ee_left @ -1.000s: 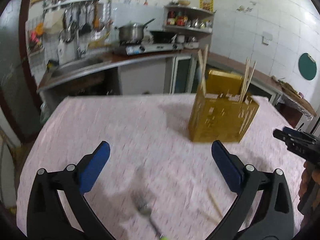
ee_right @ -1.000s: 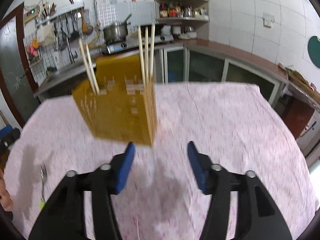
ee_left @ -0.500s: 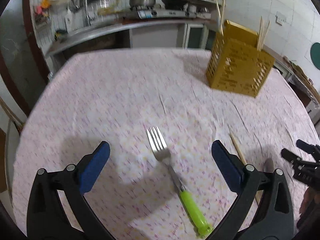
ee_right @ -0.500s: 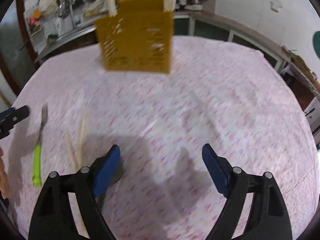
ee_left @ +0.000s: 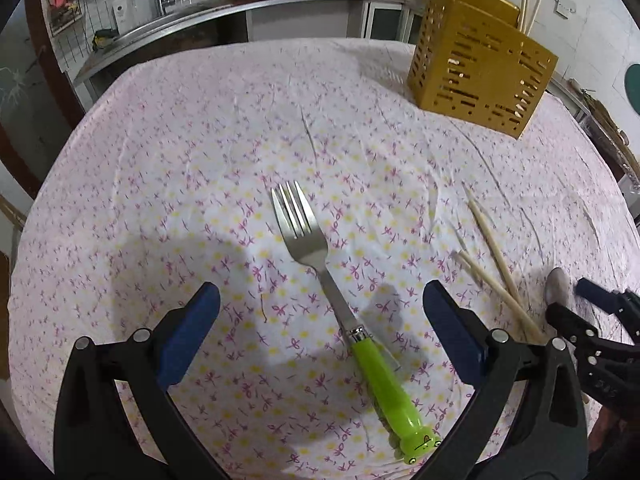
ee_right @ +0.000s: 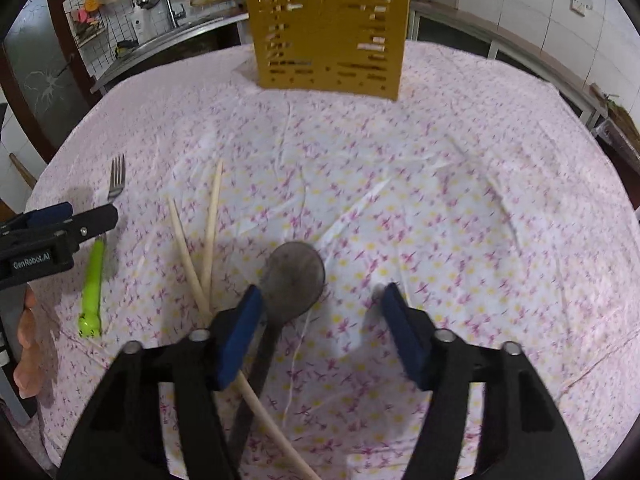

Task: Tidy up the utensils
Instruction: 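Close the left tool on the fork while the right tool grips the spoon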

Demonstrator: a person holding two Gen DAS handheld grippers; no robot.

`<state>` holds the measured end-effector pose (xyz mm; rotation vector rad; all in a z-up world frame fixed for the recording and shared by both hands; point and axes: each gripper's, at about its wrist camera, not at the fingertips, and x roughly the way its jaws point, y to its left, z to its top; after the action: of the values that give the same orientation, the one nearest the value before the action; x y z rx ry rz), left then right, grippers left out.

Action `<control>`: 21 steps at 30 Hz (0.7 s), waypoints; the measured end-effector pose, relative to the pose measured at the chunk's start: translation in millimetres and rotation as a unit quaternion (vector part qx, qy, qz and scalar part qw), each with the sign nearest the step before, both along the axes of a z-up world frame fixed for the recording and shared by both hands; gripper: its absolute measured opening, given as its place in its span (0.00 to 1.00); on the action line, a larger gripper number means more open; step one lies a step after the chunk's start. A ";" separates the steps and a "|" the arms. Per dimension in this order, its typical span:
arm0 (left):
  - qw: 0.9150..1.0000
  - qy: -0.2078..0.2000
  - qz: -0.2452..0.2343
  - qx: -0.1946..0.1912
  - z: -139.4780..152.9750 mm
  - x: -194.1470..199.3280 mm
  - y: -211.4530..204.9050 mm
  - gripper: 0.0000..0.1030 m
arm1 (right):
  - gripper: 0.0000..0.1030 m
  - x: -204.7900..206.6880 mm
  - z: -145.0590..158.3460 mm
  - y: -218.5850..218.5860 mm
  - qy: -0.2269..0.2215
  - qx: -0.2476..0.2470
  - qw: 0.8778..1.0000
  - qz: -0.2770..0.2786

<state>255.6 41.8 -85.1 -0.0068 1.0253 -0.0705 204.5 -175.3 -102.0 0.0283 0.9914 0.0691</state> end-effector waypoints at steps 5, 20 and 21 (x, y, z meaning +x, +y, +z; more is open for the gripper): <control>1.000 0.010 0.005 0.005 -7.2 5.1 2.7 0.95 | 0.29 4.6 3.3 -9.3 -0.002 0.016 1.000 -0.006; 0.999 0.042 0.028 -0.011 -18.7 36.4 17.1 0.95 | 0.06 34.0 8.5 -32.3 0.002 0.012 1.000 -0.005; 0.999 0.044 0.031 -0.011 -18.5 39.0 18.3 0.95 | 0.05 35.7 9.1 -34.1 0.002 0.013 1.000 -0.006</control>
<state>294.6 60.1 -103.6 -0.0625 1.1114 -0.0263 240.2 -209.3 -92.9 0.0579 0.9942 0.0702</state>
